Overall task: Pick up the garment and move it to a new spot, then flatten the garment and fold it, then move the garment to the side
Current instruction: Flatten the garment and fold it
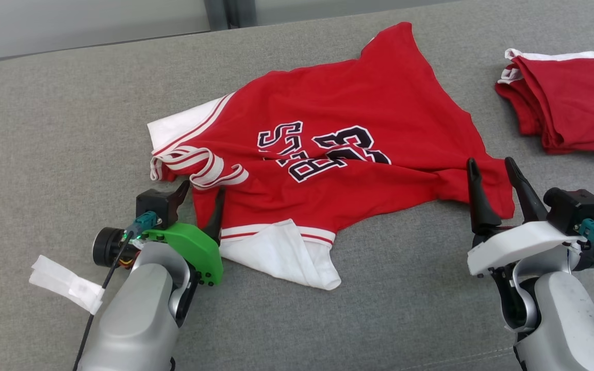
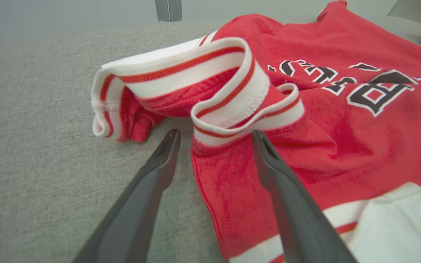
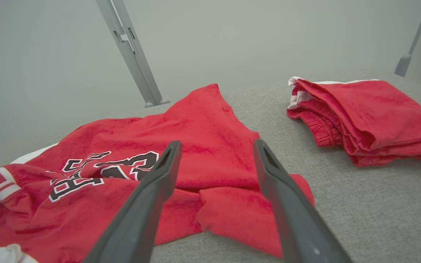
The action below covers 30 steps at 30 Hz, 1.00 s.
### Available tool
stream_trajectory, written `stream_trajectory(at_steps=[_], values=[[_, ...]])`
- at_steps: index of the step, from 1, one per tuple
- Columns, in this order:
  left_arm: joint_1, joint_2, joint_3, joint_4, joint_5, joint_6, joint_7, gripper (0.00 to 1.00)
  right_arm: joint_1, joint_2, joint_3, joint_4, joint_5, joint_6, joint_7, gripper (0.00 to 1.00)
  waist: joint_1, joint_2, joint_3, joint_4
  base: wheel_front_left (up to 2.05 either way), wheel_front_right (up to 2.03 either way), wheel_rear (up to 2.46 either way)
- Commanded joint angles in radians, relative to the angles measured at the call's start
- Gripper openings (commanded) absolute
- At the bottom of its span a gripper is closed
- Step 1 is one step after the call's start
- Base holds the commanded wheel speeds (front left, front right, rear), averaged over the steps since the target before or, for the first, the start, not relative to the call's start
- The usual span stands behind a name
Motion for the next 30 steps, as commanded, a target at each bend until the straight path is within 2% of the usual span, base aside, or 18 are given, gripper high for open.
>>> stream_trajectory(at_steps=[1, 2, 5, 6, 8, 11, 17, 18, 19, 20, 22, 23, 24, 30], values=[[-0.021, -0.002, -0.006, 0.008, -0.001, -0.004, -0.006, 1.0, -0.01, -0.001, 0.002, 0.005, 0.003, 0.0, -0.005, 1.0, 0.0, 0.0, -0.001, -0.001, 0.0, 0.0, 0.0], [-0.025, -0.004, -0.009, 0.011, -0.003, -0.005, -0.009, 1.0, -0.01, -0.001, 0.003, 0.006, 0.004, 0.0, -0.005, 1.0, 0.0, 0.0, -0.002, -0.002, 0.0, 0.0, 0.0], [-0.032, -0.007, -0.017, 0.022, -0.008, -0.01, -0.014, 0.47, -0.01, -0.002, 0.006, 0.011, 0.005, 0.0, -0.008, 1.0, 0.0, 0.0, -0.003, -0.006, 0.0, 0.0, 0.0], [-0.048, -0.009, -0.021, 0.022, -0.008, -0.012, -0.021, 0.0, -0.012, -0.004, 0.008, 0.014, 0.008, 0.0, -0.011, 1.0, 0.0, 0.0, -0.002, -0.01, 0.0, 0.0, 0.0], [-0.051, 0.012, 0.023, -0.094, 0.018, 0.014, -0.022, 0.0, -0.007, -0.005, 0.003, 0.014, 0.005, 0.0, -0.014, 1.0, 0.0, 0.0, -0.002, -0.006, 0.0, 0.0, 0.0], [-0.046, 0.036, 0.063, -0.168, 0.033, 0.038, -0.022, 0.0, -0.01, -0.004, 0.003, 0.012, 0.002, 0.0, -0.018, 1.0, 0.0, 0.0, 0.001, -0.004, 0.0, 0.0, 0.0], [-0.061, 0.068, 0.105, -0.175, 0.064, 0.055, -0.022, 0.01, -0.025, 0.001, 0.018, 0.01, 0.001, 0.0, -0.017, 1.0, 0.0, 0.0, 0.017, -0.011, 0.0, 0.0, 0.0], [-0.065, 0.069, 0.109, -0.17, 0.068, 0.056, -0.022, 0.14, -0.027, 0.002, 0.021, 0.011, 0.001, 0.0, -0.017, 1.0, 0.0, 0.0, 0.02, -0.012, 0.0, 0.0, 0.0], [-0.069, 0.068, 0.114, -0.161, 0.07, 0.059, -0.022, 0.48, -0.03, 0.003, 0.023, 0.011, 0.001, 0.0, -0.018, 1.0, 0.0, 0.0, 0.023, -0.013, 0.0, 0.0, 0.0], [-0.071, 0.066, 0.118, -0.152, 0.07, 0.058, -0.022, 0.51, -0.032, 0.003, 0.025, 0.012, 0.001, 0.0, -0.018, 1.0, 0.0, 0.0, 0.025, -0.014, 0.0, 0.0, 0.0], [-0.077, 0.062, 0.127, -0.134, 0.07, 0.061, -0.022, 0.73, -0.037, 0.004, 0.027, 0.015, 0.003, 0.0, -0.018, 1.0, 0.0, 0.0, 0.028, -0.014, 0.0, 0.0, 0.0], [-0.08, 0.06, 0.132, -0.128, 0.072, 0.062, -0.022, 0.97, -0.038, 0.004, 0.029, 0.017, 0.004, 0.0, -0.018, 1.0, 0.0, 0.0, 0.028, -0.014, 0.0, 0.0, 0.0], [-0.082, 0.058, 0.139, -0.126, 0.073, 0.068, -0.022, 1.0, -0.039, 0.004, 0.029, 0.018, 0.004, 0.0, -0.019, 1.0, 0.0, 0.0, 0.028, -0.014, 0.0, 0.0, 0.0], [-0.022, 0.036, 0.154, -0.18, 0.098, 0.084, -0.021, 1.0, -0.022, 0.003, 0.012, 0.023, 0.0, 0.0, -0.026, 1.0, 0.0, 0.0, 0.009, 0.007, 0.0, 0.0, 0.0]])
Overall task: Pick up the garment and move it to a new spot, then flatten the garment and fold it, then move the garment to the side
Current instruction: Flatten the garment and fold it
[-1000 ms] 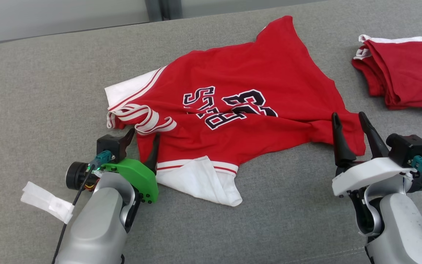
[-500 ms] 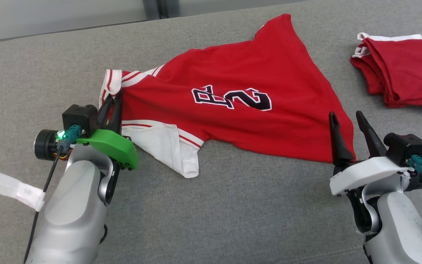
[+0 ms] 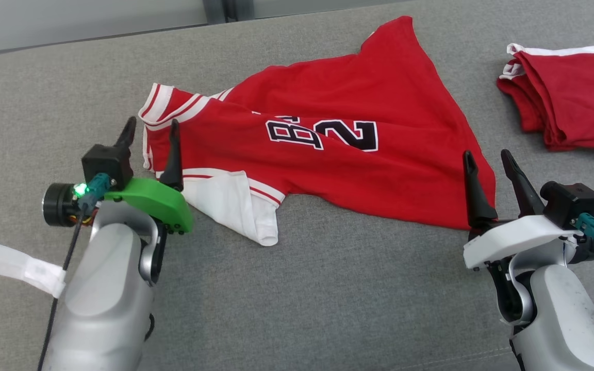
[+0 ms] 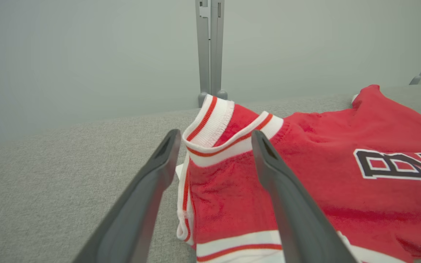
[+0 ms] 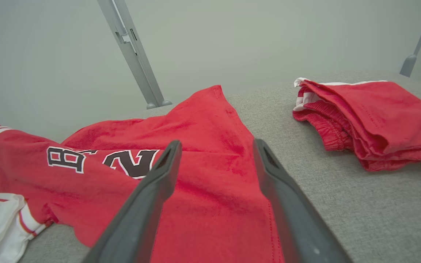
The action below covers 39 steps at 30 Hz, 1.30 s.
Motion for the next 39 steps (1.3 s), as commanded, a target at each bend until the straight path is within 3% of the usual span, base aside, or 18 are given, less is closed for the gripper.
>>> stream_trajectory(at_steps=[1, 6, 14, 31, 33, 34, 39], values=[[0.036, -0.007, -0.002, -0.015, 0.009, 0.007, -0.003, 1.0, 0.012, -0.001, -0.005, 0.002, -0.002, 0.0, -0.008, 1.0, 0.0, 0.0, -0.013, 0.012, 0.0, 0.0, 0.0], [0.118, -0.044, -0.053, -0.056, 0.024, -0.023, -0.001, 1.0, 0.029, 0.005, -0.016, 0.001, 0.002, 0.0, -0.007, 1.0, 0.0, 0.0, -0.034, 0.027, 0.0, 0.0, 0.0], [0.123, -0.06, -0.17, 0.029, -0.008, -0.039, 0.0, 1.0, 0.03, 0.015, 0.006, -0.004, 0.008, 0.0, -0.003, 1.0, 0.0, 0.0, -0.028, -0.002, 0.0, 0.0, 0.0], [-0.006, -0.06, -0.281, 0.206, -0.151, 0.05, 0.004, 1.0, 0.005, 0.023, 0.011, 0.017, 0.012, 0.0, -0.03, 1.0, 0.0, 0.0, 0.016, -0.063, 0.0, 0.0, 0.0], [-0.009, -0.06, -0.285, 0.211, -0.157, 0.054, 0.004, 0.82, 0.005, 0.024, 0.008, 0.02, 0.01, 0.0, -0.033, 1.0, 0.0, 0.0, 0.014, -0.059, 0.0, 0.0, 0.0], [-0.008, -0.06, -0.288, 0.212, -0.165, 0.055, 0.002, 0.55, 0.005, 0.024, 0.007, 0.021, 0.01, 0.0, -0.033, 1.0, 0.0, 0.0, 0.012, -0.055, 0.0, 0.0, 0.0], [0.008, -0.06, -0.301, 0.205, -0.191, 0.057, -0.004, 0.3, 0.002, 0.025, 0.008, 0.023, 0.009, 0.0, -0.033, 1.0, 0.0, 0.0, 0.005, -0.039, 0.0, 0.0, 0.0]])
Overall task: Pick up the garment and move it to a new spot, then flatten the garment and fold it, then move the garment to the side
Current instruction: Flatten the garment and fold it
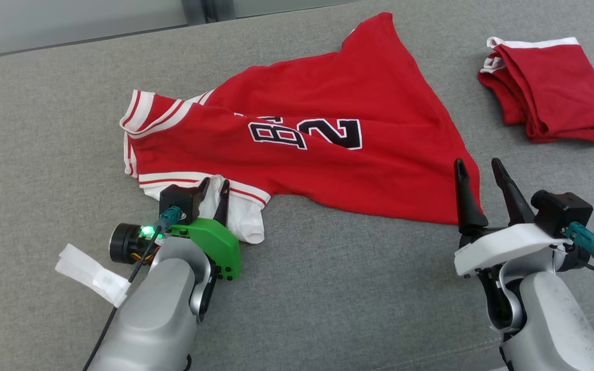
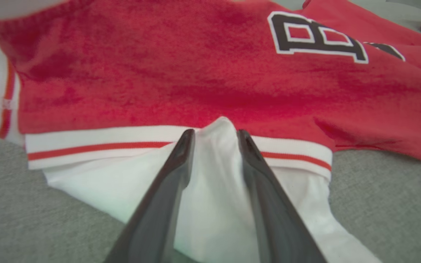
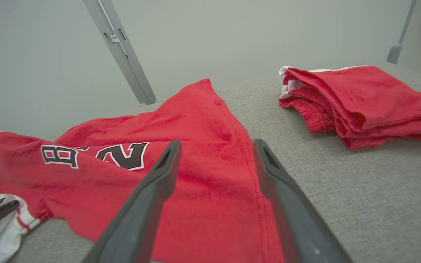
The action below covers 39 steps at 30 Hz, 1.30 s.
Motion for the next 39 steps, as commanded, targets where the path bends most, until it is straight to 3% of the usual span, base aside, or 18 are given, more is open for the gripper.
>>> stream_trajectory(at_steps=[1, 3, 4, 13, 24, 34, 35, 36, 37, 38, 39], values=[[0.007, 0.004, -0.004, -0.003, -0.01, 0.006, -0.007, 0.22, -0.012, -0.001, 0.002, 0.003, -0.001, 0.0, -0.004, 1.0, 0.0, 0.0, -0.004, 0.006, 0.0, 0.0, 0.0], [0.011, 0.004, -0.01, -0.006, -0.015, 0.008, -0.007, 0.04, -0.013, -0.001, 0.004, 0.004, 0.0, 0.0, -0.002, 1.0, 0.0, 0.0, -0.008, 0.01, 0.0, 0.0, 0.0], [0.012, 0.004, -0.012, -0.011, -0.017, 0.01, -0.007, 0.0, -0.013, 0.0, 0.004, 0.004, 0.001, 0.0, -0.002, 1.0, 0.0, 0.0, -0.009, 0.013, 0.0, 0.0, 0.0], [0.069, 0.01, 0.02, -0.166, 0.023, 0.032, -0.007, 0.0, 0.014, -0.006, -0.017, 0.003, -0.007, 0.0, 0.0, 1.0, 0.0, 0.0, -0.04, 0.044, 0.0, 0.0, 0.0], [0.389, 0.029, 0.138, -0.497, 0.084, 0.068, -0.007, 0.0, 0.102, -0.004, -0.065, -0.008, -0.008, 0.0, 0.015, 1.0, 0.0, 0.0, -0.117, 0.138, 0.0, 0.0, 0.0], [0.537, 0.021, 0.204, -0.537, 0.091, 0.076, -0.007, 0.0, 0.154, -0.001, -0.052, -0.016, -0.049, 0.0, 0.036, 1.0, 0.0, 0.0, -0.146, 0.181, 0.0, 0.0, 0.0], [0.543, 0.02, 0.209, -0.534, 0.09, 0.074, -0.007, 0.09, 0.156, -0.001, -0.05, -0.017, -0.054, 0.0, 0.038, 1.0, 0.0, 0.0, -0.148, 0.183, 0.0, 0.0, 0.0], [0.547, 0.019, 0.214, -0.531, 0.09, 0.073, -0.007, 0.31, 0.158, -0.001, -0.049, -0.018, -0.056, 0.0, 0.038, 1.0, 0.0, 0.0, -0.148, 0.185, 0.0, 0.0, 0.0], [0.555, 0.018, 0.218, -0.526, 0.084, 0.069, -0.007, 0.58, 0.16, -0.001, -0.05, -0.018, -0.059, 0.0, 0.037, 1.0, 0.0, 0.0, -0.15, 0.187, 0.0, 0.0, 0.0], [0.559, 0.016, 0.222, -0.525, 0.081, 0.069, -0.007, 1.0, 0.161, 0.0, -0.049, -0.019, -0.061, 0.0, 0.038, 1.0, 0.0, 0.0, -0.15, 0.188, 0.0, 0.0, 0.0], [0.562, 0.016, 0.226, -0.524, 0.076, 0.066, -0.007, 1.0, 0.162, 0.0, -0.049, -0.019, -0.063, 0.0, 0.038, 1.0, 0.0, 0.0, -0.151, 0.189, 0.0, 0.0, 0.0]])
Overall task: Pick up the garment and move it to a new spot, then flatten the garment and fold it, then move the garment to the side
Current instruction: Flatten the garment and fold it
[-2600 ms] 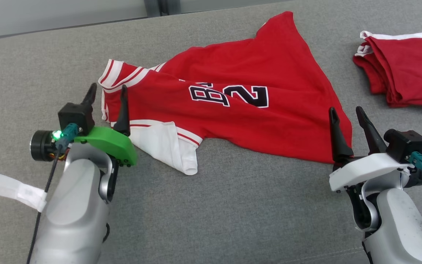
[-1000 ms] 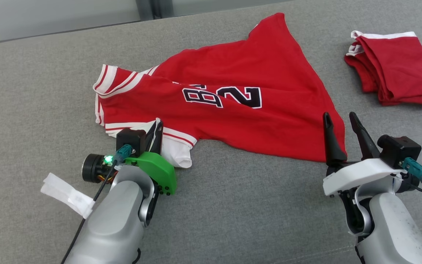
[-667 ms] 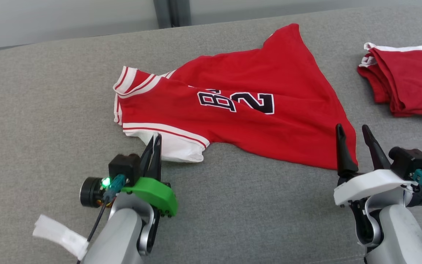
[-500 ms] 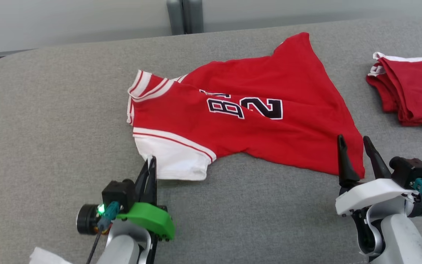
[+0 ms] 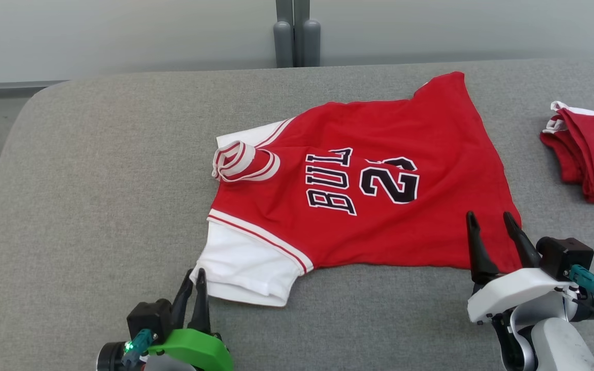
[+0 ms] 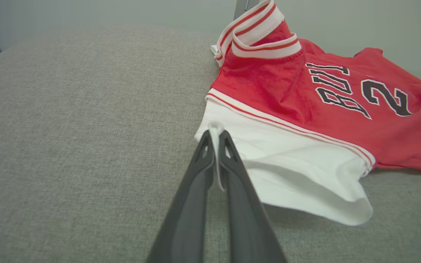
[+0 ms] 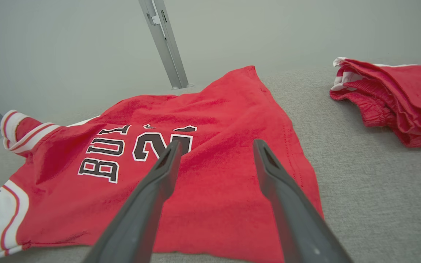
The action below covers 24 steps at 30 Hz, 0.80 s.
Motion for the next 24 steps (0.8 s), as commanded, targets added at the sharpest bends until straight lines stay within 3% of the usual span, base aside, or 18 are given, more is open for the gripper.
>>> stream_trajectory(at_steps=[1, 12, 24], values=[[0.019, -0.001, 0.012, 0.001, -0.009, -0.004, -0.003, 1.0, 0.013, -0.001, 0.001, -0.005, -0.008, 0.0, 0.0, 1.0, 0.0, 0.0, -0.003, 0.003, 0.0, 0.0, 0.0], [0.077, -0.004, 0.103, -0.075, 0.016, -0.012, -0.003, 1.0, 0.015, 0.001, -0.009, -0.017, -0.013, 0.0, -0.021, 1.0, 0.0, 0.0, -0.026, -0.004, 0.0, 0.0, 0.0], [0.049, -0.008, 0.104, -0.138, 0.079, -0.056, -0.003, 1.0, 0.025, 0.001, 0.032, -0.045, -0.02, 0.0, -0.097, 1.0, 0.0, 0.0, -0.104, -0.04, 0.0, 0.0, 0.0]])
